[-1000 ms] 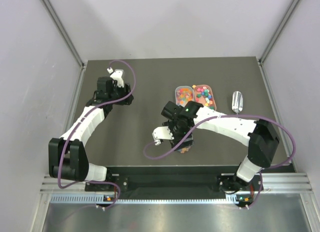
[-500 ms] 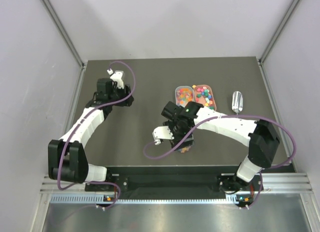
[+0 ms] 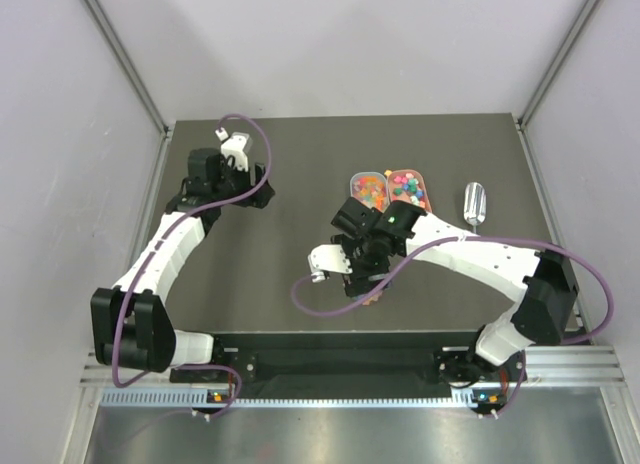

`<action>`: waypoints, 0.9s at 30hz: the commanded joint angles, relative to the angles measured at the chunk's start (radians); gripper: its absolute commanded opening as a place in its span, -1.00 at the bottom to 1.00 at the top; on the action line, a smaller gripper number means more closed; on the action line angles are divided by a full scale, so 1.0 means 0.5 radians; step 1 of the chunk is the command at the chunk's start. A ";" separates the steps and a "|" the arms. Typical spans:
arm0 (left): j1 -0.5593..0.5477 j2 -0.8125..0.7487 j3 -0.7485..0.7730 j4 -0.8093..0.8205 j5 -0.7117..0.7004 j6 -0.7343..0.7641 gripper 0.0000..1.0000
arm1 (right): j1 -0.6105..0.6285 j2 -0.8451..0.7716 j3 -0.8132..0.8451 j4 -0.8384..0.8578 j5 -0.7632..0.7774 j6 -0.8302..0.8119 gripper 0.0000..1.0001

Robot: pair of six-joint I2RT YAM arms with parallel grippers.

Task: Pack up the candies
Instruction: Close the bottle lid on the packing bottle.

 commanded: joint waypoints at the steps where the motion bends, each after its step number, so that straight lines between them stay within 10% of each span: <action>1: 0.012 -0.013 0.068 0.028 0.100 0.016 0.53 | 0.022 0.005 -0.007 0.051 -0.023 0.031 0.64; 27: 0.027 -0.124 -0.073 0.022 0.011 0.010 0.51 | 0.023 0.171 -0.075 0.165 0.005 0.009 0.62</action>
